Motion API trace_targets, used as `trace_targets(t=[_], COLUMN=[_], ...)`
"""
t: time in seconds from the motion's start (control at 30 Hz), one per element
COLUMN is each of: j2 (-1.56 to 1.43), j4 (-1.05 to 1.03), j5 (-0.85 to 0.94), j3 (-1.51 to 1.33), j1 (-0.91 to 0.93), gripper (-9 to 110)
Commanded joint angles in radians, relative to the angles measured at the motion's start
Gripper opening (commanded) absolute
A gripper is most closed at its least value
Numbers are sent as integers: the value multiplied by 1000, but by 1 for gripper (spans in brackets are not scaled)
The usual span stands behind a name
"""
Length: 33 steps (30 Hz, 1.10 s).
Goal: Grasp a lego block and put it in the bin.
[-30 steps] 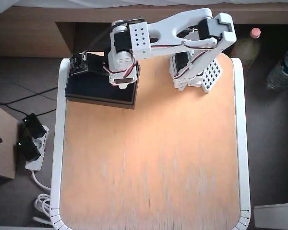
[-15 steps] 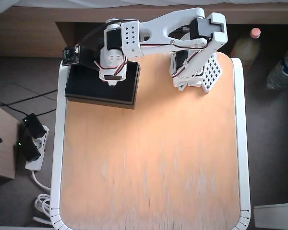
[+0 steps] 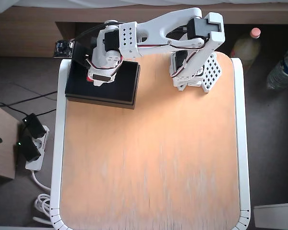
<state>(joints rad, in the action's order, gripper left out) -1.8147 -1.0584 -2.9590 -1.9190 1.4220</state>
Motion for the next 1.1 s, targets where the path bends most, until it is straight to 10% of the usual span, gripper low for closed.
trace_targets(t=[0.0,0.63,1.07], j2=[-11,-69,-390], j4=[32,31,58], j5=[3,110,279], j3=[132,133,133], j1=[20,8,-147], gripper=[0,23,0])
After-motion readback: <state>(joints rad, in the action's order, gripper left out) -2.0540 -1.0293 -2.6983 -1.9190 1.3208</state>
